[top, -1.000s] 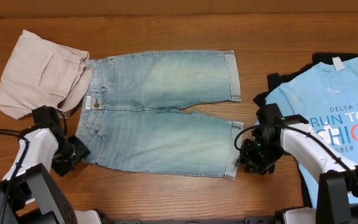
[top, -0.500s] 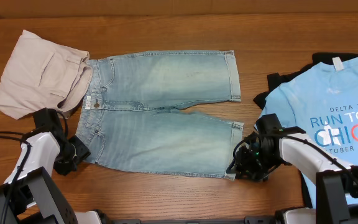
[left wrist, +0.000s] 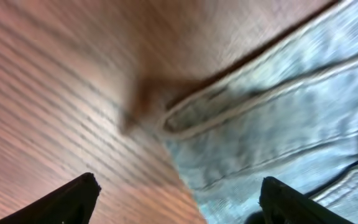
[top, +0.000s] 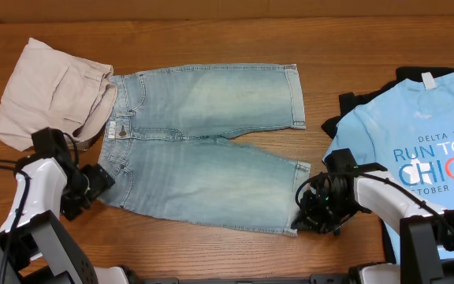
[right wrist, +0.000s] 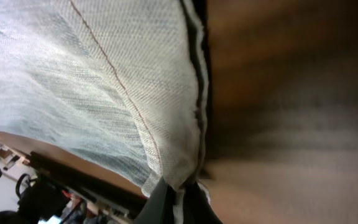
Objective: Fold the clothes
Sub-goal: 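Grasp the left and right leg hems of the shorts with both grippers, then lift the hems and fold the legs upward over the waistband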
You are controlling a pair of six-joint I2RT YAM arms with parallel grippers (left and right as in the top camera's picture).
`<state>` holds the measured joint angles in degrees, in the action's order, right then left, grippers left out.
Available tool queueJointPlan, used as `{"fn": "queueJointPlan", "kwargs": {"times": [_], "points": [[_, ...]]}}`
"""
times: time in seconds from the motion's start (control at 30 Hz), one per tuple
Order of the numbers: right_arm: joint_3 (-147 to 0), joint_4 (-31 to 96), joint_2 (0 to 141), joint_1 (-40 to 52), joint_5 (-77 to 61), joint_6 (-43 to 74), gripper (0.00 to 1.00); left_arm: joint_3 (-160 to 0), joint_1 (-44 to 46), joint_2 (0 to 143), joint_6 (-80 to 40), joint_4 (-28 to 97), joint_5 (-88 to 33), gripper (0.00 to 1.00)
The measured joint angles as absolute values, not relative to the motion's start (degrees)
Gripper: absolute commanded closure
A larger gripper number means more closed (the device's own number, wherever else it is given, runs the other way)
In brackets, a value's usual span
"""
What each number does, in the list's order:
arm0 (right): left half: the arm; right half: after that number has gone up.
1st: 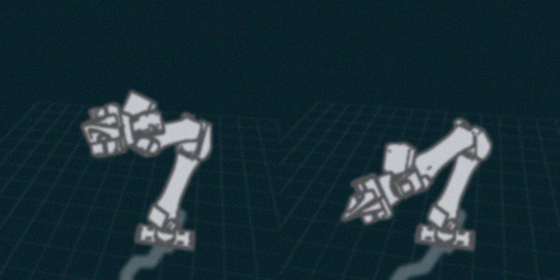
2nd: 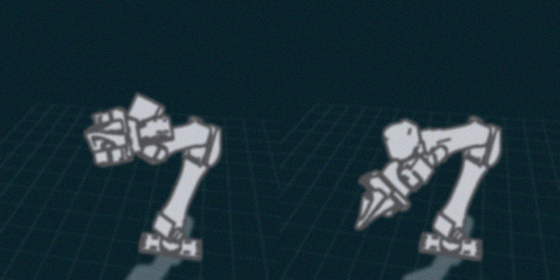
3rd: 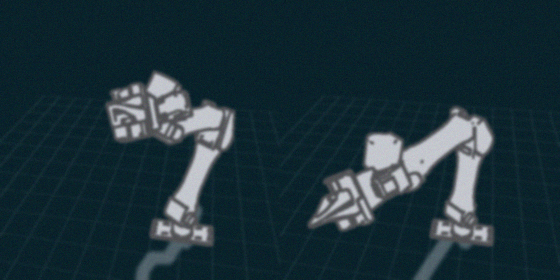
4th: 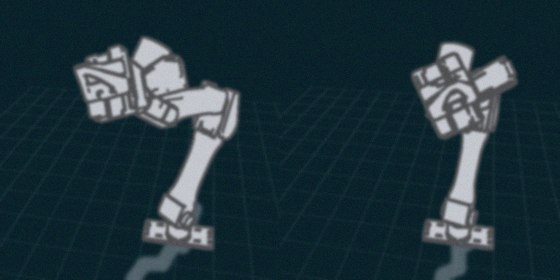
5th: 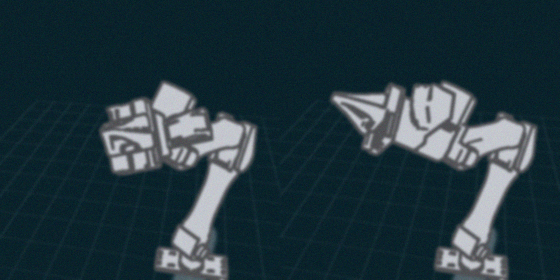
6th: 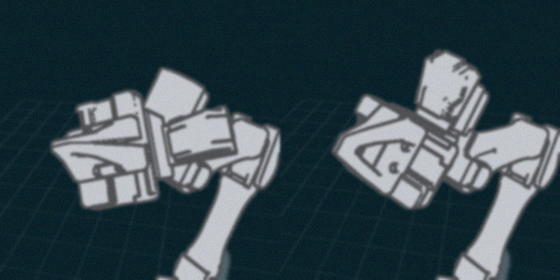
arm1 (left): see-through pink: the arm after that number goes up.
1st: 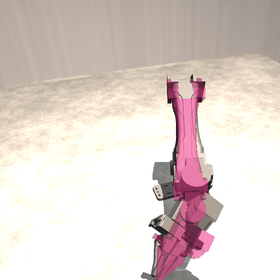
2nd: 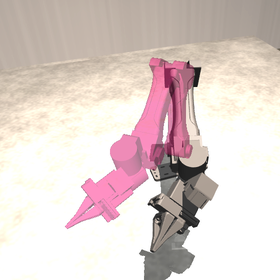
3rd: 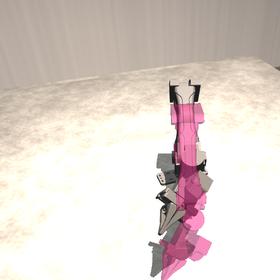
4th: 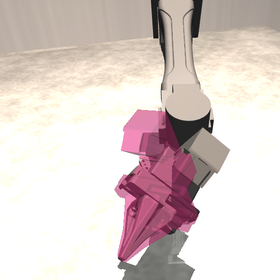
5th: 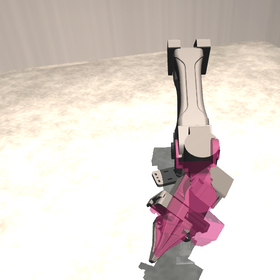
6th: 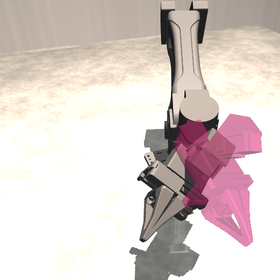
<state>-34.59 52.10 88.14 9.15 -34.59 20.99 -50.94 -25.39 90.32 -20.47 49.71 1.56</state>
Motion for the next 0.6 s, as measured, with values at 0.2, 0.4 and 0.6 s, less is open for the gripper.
{"fn": "queueJointPlan", "kwargs": {"times": [0.2,0.4,0.6], "points": [[-39.9,57.6,88.14,9.15,-33.87,20.99,0.96,-50.52,-25.39,90.32,-20.08,47.44,2.42,0.4],[-44.42,59.99,88.14,9.15,-31.29,20.99,0.96,-45.89,-25.39,90.32,-19.59,43.11,2.46,0.42],[-44.58,60.53,88.14,9.15,-30.65,20.97,0.96,-43.88,-24.91,89.34,-19.57,39.57,-0.12,0.96]]}}
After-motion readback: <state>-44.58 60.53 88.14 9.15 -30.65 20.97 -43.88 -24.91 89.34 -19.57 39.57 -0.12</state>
